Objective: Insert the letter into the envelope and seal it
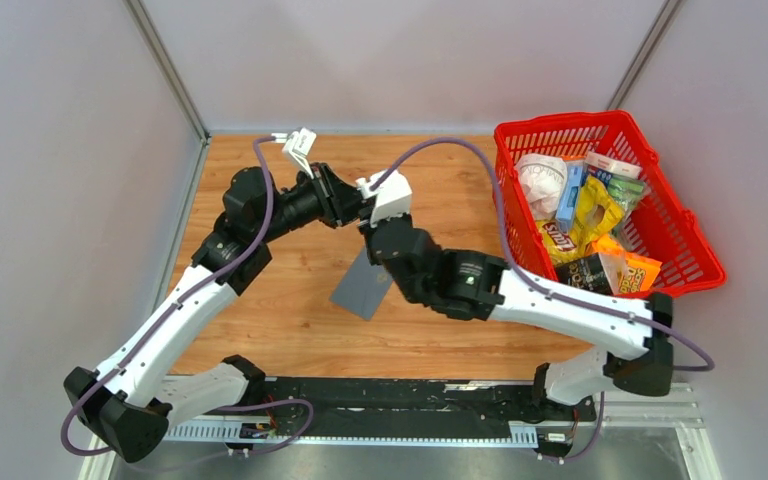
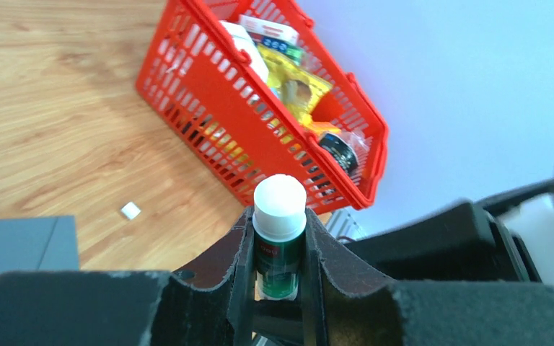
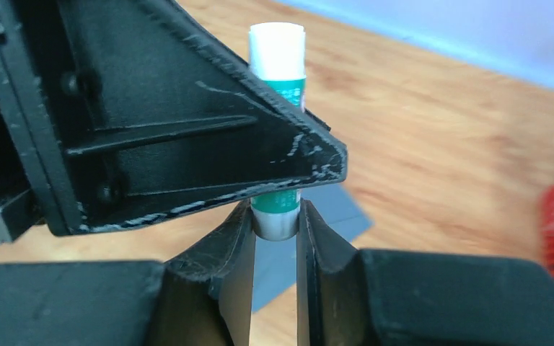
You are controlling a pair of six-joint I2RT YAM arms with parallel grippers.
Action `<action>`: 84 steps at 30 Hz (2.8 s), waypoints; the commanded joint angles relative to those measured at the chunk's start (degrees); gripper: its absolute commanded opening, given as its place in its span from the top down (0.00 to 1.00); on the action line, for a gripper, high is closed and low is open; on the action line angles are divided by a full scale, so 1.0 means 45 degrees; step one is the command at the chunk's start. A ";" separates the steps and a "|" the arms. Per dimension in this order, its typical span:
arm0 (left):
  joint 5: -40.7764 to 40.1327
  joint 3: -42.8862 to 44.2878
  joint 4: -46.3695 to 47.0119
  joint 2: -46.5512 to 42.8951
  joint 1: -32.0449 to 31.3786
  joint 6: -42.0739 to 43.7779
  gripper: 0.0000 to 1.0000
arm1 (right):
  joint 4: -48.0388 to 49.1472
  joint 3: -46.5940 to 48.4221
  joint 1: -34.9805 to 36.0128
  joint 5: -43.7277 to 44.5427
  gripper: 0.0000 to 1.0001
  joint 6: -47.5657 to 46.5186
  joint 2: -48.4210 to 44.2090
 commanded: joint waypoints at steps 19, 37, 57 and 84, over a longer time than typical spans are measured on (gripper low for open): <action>-0.1106 0.0788 -0.1809 0.0293 -0.0050 0.0031 1.00 | 0.0117 -0.0536 -0.0926 -0.4014 0.15 -0.2847 -0.1701; 0.3836 -0.0208 0.3017 0.0312 -0.0011 -0.0670 1.00 | 0.6344 -0.4212 -0.5856 -1.6588 0.23 0.2994 -0.2918; 0.1573 0.0222 0.0813 0.0449 -0.0128 -0.0201 1.00 | 0.0314 -0.0681 -0.2211 -0.3223 0.98 0.0812 -0.1827; -0.0168 0.0398 -0.0734 0.0800 -0.0597 -0.0260 0.63 | 0.2457 -0.1926 -0.1305 -0.2679 1.00 0.0241 -0.2370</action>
